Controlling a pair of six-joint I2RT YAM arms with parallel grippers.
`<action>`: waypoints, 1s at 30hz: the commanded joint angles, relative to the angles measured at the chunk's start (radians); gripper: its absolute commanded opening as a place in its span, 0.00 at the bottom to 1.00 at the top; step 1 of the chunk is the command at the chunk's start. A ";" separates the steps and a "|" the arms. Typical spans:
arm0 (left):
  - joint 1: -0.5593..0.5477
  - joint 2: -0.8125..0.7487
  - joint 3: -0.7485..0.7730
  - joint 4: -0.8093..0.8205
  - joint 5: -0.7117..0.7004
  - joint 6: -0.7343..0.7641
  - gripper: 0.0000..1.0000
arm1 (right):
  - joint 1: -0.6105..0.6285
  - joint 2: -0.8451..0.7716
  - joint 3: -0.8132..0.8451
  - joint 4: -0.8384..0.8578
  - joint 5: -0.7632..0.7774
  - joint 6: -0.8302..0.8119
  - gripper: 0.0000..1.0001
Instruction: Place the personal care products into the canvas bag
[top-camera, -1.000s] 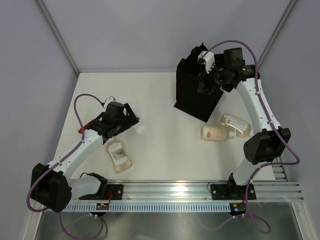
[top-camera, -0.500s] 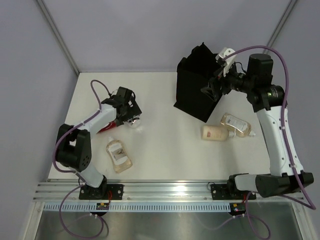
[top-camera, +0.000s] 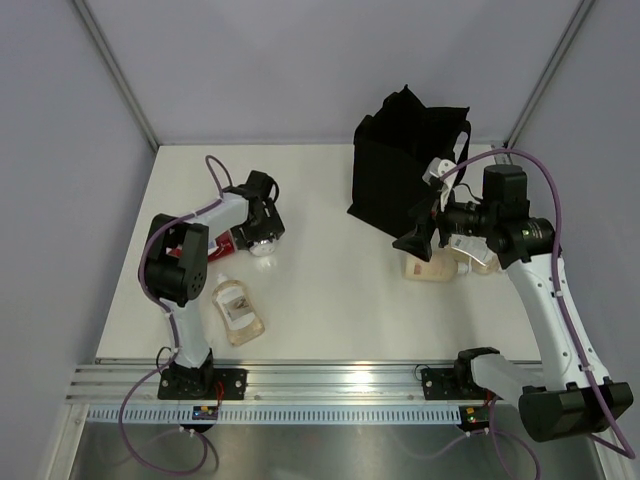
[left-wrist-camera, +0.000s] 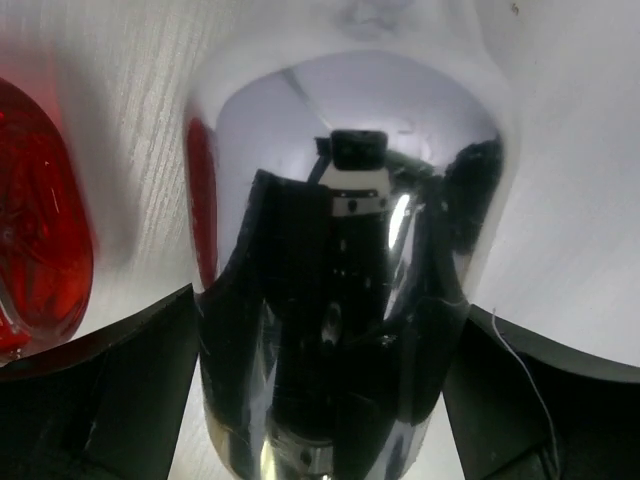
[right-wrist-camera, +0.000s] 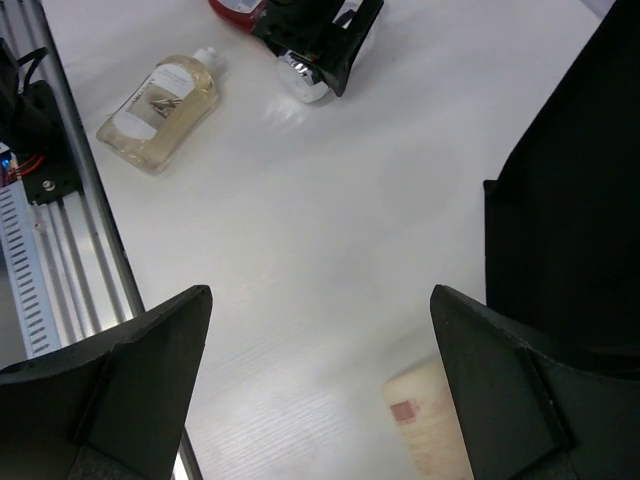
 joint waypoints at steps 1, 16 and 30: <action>0.007 -0.015 -0.004 0.025 -0.010 0.072 0.85 | -0.005 -0.049 -0.010 0.027 -0.093 0.030 0.99; 0.006 -0.454 -0.373 0.637 0.843 0.274 0.00 | 0.070 0.061 -0.079 0.225 -0.249 0.478 0.99; -0.078 -0.712 -0.617 1.225 1.008 -0.107 0.00 | 0.308 0.361 -0.038 0.680 0.178 1.215 1.00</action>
